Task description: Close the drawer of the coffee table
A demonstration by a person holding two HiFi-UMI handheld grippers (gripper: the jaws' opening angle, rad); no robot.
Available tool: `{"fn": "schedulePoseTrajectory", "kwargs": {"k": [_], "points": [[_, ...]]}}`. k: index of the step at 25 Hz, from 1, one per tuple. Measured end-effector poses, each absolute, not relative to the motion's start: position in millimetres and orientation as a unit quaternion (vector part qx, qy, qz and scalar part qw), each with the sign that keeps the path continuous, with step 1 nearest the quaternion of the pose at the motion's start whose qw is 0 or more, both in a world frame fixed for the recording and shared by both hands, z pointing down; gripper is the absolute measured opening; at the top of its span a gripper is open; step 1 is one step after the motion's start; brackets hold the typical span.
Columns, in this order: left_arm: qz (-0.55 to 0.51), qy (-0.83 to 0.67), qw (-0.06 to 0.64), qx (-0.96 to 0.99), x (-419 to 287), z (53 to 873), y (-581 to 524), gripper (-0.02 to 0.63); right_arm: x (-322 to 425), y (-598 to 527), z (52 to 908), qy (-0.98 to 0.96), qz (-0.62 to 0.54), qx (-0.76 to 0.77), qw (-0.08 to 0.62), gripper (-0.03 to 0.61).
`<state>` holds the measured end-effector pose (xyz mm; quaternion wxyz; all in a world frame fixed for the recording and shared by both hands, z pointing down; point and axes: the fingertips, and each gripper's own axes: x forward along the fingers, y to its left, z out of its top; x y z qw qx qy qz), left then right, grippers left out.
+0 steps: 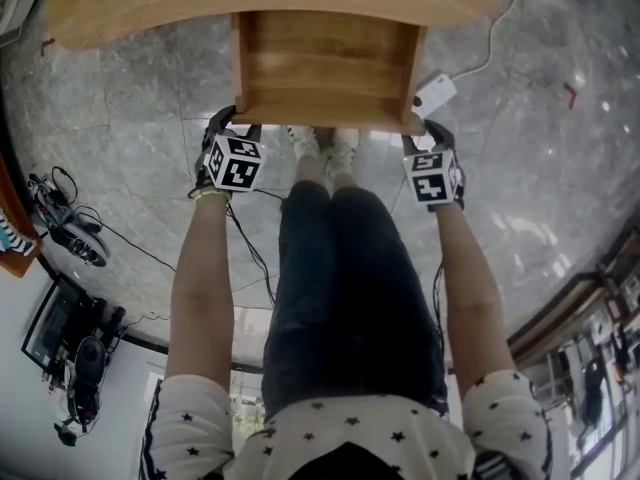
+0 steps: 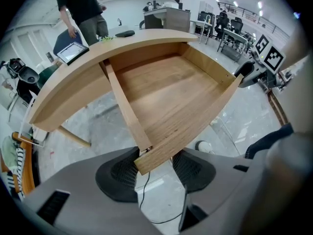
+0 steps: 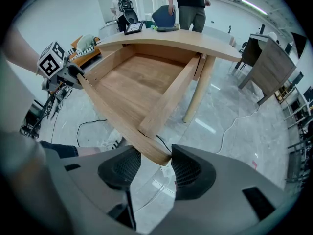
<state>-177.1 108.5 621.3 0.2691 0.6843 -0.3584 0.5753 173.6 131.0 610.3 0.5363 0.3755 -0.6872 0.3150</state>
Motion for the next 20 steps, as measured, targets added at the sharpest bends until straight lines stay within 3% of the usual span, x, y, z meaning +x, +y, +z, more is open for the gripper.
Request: {"fn": "schedulePoseTrajectory", "kwargs": {"k": [20], "points": [[0.574,-0.351,0.269,0.689,-178.4,619.1,105.8,0.218,172.0,131.1,608.1,-0.679,0.318,0.378,0.543,0.204]]}}
